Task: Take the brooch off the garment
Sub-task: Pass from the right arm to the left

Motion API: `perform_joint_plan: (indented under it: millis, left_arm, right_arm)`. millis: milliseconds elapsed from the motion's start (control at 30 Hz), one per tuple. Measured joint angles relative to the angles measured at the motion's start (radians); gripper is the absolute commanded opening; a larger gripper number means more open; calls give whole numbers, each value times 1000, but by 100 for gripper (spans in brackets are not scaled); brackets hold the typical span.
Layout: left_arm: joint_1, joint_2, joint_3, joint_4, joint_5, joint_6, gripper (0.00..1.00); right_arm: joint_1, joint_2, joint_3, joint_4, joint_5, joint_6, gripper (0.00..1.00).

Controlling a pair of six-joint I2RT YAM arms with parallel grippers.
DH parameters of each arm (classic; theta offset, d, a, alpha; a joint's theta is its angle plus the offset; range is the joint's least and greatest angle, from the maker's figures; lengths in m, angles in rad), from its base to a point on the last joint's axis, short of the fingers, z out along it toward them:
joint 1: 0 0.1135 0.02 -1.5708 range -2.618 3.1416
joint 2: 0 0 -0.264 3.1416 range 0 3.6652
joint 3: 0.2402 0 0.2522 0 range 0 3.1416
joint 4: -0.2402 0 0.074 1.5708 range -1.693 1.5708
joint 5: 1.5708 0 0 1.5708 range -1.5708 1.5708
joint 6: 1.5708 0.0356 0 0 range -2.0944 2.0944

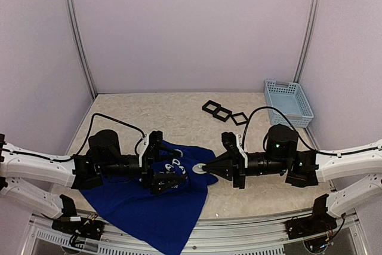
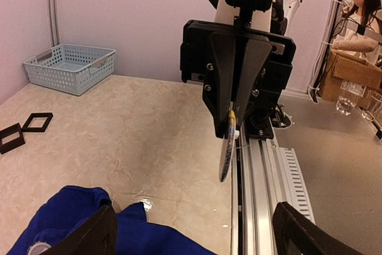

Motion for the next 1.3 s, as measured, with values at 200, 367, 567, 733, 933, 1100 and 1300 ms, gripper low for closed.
perform_joint_plan:
  millis: [200, 367, 567, 733, 933, 1100, 1300]
  left_arm:
    - [-26, 40, 31, -13, 8, 17, 64]
    - [-31, 47, 32, -16, 0, 18, 49]
    - [-31, 77, 55, -34, -24, 16, 35]
    - [-33, 98, 64, -39, -26, 15, 25]
    - [-37, 102, 64, -43, -23, 13, 14]
    - [-38, 105, 66, -41, -15, 14, 6]
    - [-43, 119, 75, -42, -9, 14, 0]
  right_arm:
    - [-1, 22, 4, 6, -16, 16, 0]
    - [-1, 49, 9, 7, -31, 20, 0]
    - [-2, 76, 21, 14, -50, 33, 0]
    - [-4, 93, 24, 15, -53, 40, 0]
    - [-5, 104, 30, 14, -51, 41, 0]
    - [-6, 105, 32, 13, -47, 41, 0]
    - [-11, 105, 33, 10, -45, 41, 0]
